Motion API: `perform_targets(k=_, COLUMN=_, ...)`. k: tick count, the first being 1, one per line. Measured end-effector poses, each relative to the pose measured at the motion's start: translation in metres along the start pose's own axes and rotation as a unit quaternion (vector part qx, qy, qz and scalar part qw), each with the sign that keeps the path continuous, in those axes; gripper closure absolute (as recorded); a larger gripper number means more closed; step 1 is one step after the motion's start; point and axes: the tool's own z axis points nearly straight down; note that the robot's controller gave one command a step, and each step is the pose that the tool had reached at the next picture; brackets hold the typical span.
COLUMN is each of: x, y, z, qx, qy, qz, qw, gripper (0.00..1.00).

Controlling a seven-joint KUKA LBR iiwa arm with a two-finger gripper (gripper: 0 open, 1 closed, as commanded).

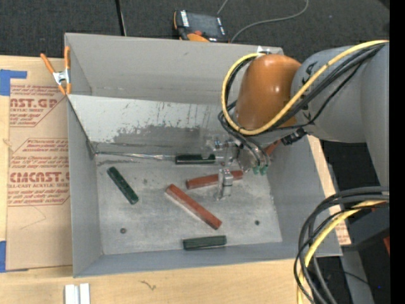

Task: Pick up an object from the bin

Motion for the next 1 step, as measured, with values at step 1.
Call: perform_targets(k=1, x=0.0081, y=-0.0168, z=0.0552, qx=-0.002, qy=-0.0049, qz=0.095, qw=0.9955, gripper=0.00)
